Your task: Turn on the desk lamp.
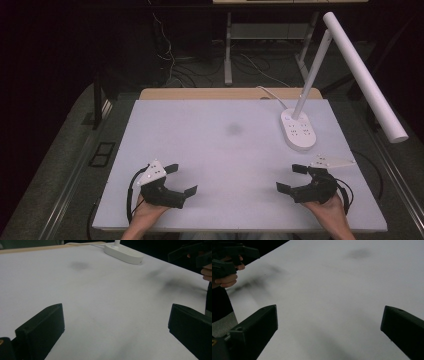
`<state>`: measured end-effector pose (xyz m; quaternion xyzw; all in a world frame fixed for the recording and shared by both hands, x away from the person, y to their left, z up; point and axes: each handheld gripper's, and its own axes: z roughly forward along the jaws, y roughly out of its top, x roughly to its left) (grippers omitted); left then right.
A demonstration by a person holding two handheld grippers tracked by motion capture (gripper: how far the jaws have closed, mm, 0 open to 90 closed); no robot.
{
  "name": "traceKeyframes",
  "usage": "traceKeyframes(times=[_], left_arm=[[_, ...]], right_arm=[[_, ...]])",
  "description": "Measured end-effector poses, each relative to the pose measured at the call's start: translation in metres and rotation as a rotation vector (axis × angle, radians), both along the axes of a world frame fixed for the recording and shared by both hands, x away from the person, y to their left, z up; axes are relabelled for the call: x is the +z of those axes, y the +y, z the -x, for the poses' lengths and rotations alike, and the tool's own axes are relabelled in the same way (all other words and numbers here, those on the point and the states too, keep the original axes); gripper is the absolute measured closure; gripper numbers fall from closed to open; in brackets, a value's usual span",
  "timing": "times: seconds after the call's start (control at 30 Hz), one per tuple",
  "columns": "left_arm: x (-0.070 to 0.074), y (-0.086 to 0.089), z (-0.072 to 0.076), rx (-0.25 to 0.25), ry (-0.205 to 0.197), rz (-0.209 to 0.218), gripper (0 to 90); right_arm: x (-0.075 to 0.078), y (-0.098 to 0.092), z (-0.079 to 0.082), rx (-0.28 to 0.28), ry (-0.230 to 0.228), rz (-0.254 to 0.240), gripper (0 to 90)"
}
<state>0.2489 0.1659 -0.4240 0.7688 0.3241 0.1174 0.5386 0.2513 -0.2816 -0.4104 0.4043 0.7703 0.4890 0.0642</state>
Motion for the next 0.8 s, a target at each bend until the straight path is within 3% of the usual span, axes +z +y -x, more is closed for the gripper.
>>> traceKeyframes(times=[0.3,0.8], left_arm=[[-0.0017,-0.0036,0.0001,-0.022,0.013,-0.021,0.0],[-0.0032,-0.0053,0.0005,-0.023,0.021,-0.021,0.0]], right_arm=[[-0.0012,0.0013,0.0013,0.014,-0.001,0.011,0.7],[-0.0011,-0.0038,0.0034,-0.002,0.028,0.009,0.6]])
